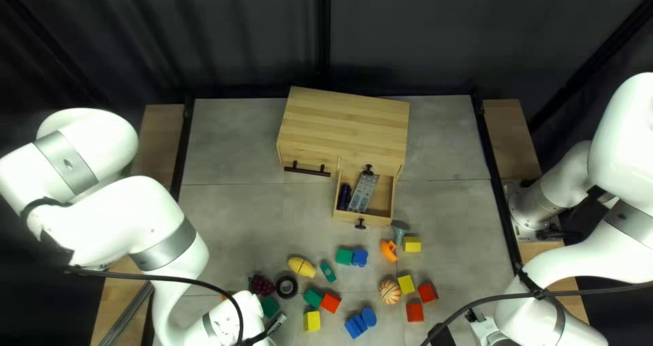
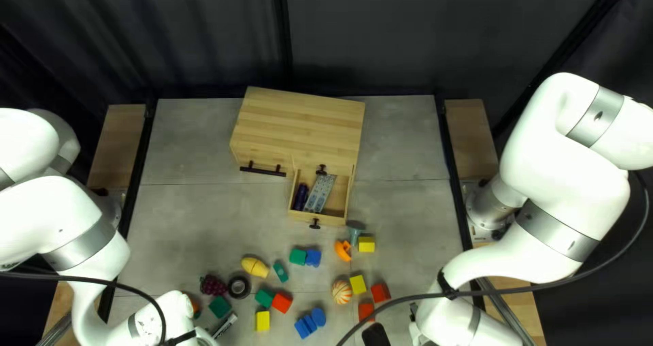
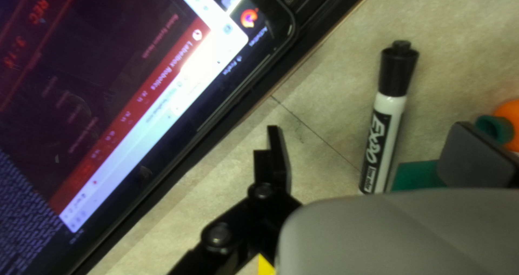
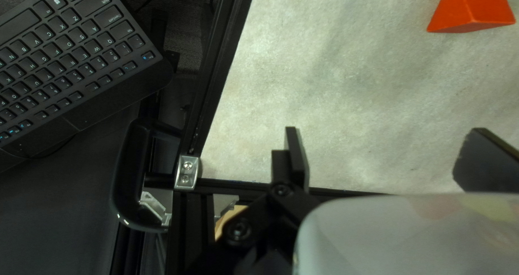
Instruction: Open drawers and place objects into drawer and close
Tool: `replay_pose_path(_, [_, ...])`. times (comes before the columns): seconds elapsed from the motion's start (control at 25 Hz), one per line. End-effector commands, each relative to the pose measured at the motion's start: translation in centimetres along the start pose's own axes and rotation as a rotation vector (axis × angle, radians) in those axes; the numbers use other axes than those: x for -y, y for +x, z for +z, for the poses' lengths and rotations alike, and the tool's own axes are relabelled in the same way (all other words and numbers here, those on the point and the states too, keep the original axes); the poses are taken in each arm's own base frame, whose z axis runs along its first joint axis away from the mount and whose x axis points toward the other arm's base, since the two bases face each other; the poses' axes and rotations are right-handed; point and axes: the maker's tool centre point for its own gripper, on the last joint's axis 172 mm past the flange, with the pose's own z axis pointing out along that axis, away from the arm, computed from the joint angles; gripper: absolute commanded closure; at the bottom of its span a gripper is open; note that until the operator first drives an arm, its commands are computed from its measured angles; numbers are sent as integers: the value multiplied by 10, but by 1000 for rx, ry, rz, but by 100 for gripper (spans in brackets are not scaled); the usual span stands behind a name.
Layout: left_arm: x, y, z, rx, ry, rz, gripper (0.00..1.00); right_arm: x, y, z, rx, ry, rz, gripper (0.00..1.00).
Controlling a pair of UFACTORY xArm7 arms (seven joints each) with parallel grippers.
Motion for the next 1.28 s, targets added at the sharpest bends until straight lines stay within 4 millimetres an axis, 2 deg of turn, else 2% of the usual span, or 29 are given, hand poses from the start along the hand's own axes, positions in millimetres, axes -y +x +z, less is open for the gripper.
replay_pose_path(0.04, [-1, 1, 2, -1, 2, 0, 25, 0, 0, 0, 0, 0, 0, 0])
replay_pose_path(0.12, [-2, 2, 2, -1, 4, 0, 28, 0, 0, 0, 0, 0, 0, 0])
replay_pose_path(0.16, [-2, 2, 2, -1, 5, 0, 36, 0, 0, 0, 0, 0, 0, 0])
replay_pose_path(0.2, [-3, 2, 2, 0, 8, 0, 39, 0, 0, 0, 0, 0, 0, 0])
replay_pose_path(0.44, [-8, -3, 5, 7, 36, -1, 48, 0, 0, 0, 0, 0, 0, 0])
replay_pose_path(0.52, [-10, -5, 6, 9, 46, -5, 72, 0, 0, 0, 0, 0, 0, 0])
replay_pose_path(0.64, [-13, -9, 7, 9, 59, -17, 84, 0, 0, 0, 0, 0, 0, 0])
replay_pose_path(0.96, [-17, -11, 10, 7, 80, -42, 89, 0, 0, 0, 0, 0, 0, 0])
replay_pose_path(1.28, [-14, -17, -23, 19, 62, -52, 89, 0, 0, 0, 0, 0, 0, 0])
